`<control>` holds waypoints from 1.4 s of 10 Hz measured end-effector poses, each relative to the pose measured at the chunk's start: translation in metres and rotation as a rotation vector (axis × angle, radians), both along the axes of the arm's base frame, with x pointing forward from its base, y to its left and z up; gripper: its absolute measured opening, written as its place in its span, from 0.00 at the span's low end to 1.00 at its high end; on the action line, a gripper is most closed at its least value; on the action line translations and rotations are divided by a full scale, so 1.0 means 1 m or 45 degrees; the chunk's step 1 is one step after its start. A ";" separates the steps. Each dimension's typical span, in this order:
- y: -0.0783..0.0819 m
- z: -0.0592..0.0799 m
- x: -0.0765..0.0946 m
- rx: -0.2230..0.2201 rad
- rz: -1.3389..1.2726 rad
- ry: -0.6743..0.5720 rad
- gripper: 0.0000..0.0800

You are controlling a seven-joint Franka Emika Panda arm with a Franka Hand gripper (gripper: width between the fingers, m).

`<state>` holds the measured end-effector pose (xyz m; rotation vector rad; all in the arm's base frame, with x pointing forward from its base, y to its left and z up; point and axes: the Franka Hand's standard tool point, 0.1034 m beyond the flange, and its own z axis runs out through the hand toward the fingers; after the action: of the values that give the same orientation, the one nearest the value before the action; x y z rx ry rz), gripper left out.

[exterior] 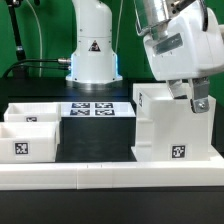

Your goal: Assemble drawer

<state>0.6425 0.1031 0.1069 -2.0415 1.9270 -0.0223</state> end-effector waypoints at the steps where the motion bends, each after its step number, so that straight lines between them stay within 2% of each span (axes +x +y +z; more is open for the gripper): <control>1: 0.000 0.000 0.000 -0.001 0.006 -0.002 0.81; 2: -0.003 0.008 -0.004 -0.018 0.083 -0.027 0.81; 4: -0.018 0.038 -0.018 -0.040 0.203 -0.092 0.81; 5: -0.028 0.048 -0.027 -0.053 0.253 -0.117 0.81; 6: -0.039 0.052 -0.035 -0.084 0.326 -0.139 0.81; 9: -0.040 0.049 -0.037 -0.096 0.366 -0.140 0.81; 11: -0.066 0.044 -0.045 -0.208 0.824 -0.176 0.81; 13: -0.097 0.043 -0.048 -0.318 1.155 -0.217 0.81; 14: -0.107 0.041 -0.049 -0.352 1.257 -0.230 0.81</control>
Offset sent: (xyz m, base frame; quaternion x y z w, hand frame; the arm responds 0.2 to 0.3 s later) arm -0.0367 -0.0124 0.0496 0.0182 -0.0588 -0.0685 0.9958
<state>0.5931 -0.0039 0.1475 -2.8261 0.6860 -0.2340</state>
